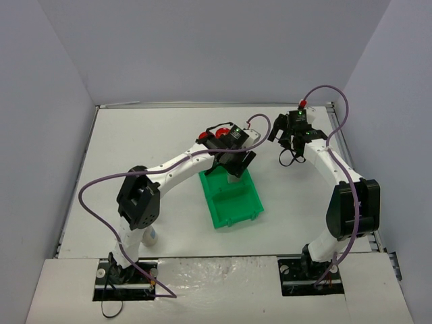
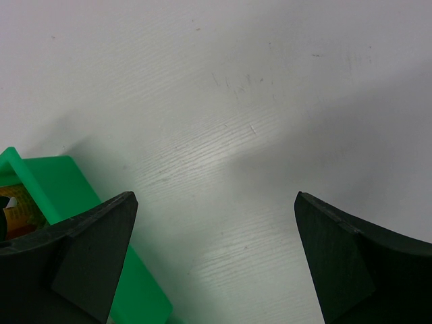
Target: Organize the condiment bottles
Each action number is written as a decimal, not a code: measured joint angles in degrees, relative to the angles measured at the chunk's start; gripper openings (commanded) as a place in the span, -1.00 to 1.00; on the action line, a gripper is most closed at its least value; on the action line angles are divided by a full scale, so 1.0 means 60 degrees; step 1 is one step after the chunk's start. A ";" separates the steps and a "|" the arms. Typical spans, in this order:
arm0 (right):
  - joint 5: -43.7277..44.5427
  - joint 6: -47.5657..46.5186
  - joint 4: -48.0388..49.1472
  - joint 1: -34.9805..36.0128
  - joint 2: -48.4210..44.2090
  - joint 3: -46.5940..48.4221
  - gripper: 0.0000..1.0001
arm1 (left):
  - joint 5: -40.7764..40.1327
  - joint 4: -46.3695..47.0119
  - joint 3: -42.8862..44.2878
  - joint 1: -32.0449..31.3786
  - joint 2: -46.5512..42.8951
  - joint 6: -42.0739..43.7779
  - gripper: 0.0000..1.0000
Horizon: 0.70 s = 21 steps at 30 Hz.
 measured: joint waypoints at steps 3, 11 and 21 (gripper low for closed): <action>-0.0002 0.0000 0.0000 0.0000 0.0000 -0.0028 1.00 | 0.0070 0.0096 0.0003 0.0000 0.0215 -0.0004 -1.00; -0.0007 -0.0004 0.0001 -0.0005 0.0000 -0.0031 1.00 | 0.0192 0.0245 0.0127 -0.0004 0.0528 0.0000 -0.62; -0.0068 -0.0007 0.0001 -0.0007 0.0000 -0.0031 1.00 | 0.0207 0.0240 0.0197 -0.0020 0.0577 0.0015 0.52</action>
